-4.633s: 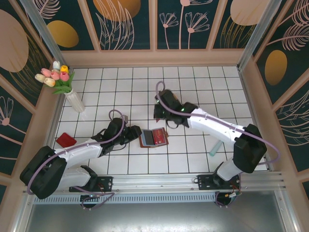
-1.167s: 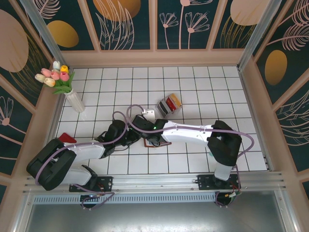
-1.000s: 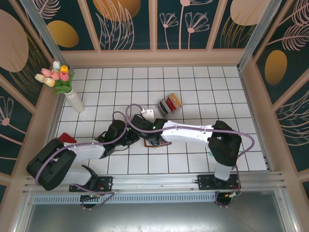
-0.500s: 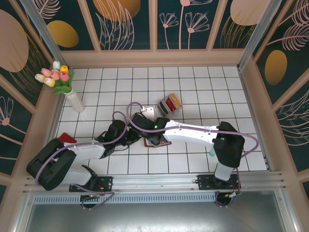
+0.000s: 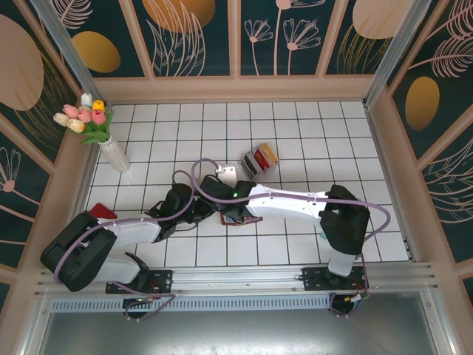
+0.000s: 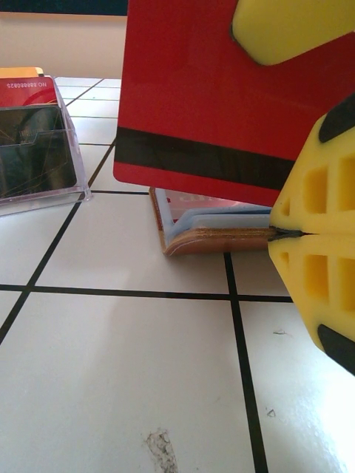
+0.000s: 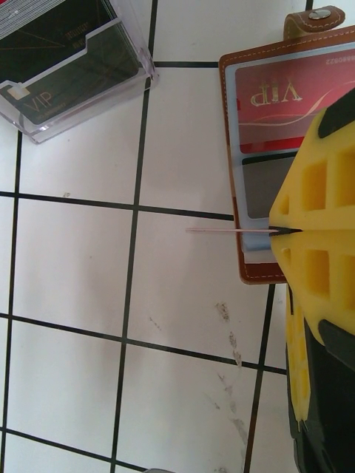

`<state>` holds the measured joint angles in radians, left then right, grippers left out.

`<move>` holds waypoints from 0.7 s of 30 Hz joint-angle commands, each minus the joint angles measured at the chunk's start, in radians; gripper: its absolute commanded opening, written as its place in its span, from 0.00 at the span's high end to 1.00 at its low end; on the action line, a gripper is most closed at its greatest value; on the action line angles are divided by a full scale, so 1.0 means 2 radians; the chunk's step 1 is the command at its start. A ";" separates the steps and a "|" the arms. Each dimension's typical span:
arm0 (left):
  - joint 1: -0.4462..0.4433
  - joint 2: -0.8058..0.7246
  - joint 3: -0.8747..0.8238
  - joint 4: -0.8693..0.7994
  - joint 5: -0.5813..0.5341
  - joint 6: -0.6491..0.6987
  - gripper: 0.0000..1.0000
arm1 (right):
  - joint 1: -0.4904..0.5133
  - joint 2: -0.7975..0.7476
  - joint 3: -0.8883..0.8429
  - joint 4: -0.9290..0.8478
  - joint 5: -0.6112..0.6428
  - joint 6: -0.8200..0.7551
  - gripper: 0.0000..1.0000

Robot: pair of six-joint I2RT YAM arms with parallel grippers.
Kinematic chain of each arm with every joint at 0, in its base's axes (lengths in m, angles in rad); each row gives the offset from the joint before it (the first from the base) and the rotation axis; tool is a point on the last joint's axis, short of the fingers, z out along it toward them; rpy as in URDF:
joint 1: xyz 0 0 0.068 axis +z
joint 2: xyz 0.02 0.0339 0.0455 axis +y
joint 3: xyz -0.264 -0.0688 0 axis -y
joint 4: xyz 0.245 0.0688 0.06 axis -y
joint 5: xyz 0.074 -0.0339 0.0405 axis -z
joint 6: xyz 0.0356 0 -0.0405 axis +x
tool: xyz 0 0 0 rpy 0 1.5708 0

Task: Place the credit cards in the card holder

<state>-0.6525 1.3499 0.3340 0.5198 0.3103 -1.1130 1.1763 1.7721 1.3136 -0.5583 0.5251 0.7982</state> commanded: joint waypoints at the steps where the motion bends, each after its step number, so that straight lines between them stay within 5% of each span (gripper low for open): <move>1: 0.003 -0.005 0.009 0.004 0.003 0.000 1.00 | 0.004 0.003 0.011 -0.018 0.017 0.006 1.00; 21: 0.003 -0.014 0.009 -0.017 -0.009 0.005 1.00 | 0.003 0.005 0.003 -0.070 0.039 0.012 1.00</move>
<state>-0.6525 1.3430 0.3344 0.5014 0.3061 -1.1126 1.1809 1.7889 1.3193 -0.6418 0.5606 0.8032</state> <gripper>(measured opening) 0.068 0.051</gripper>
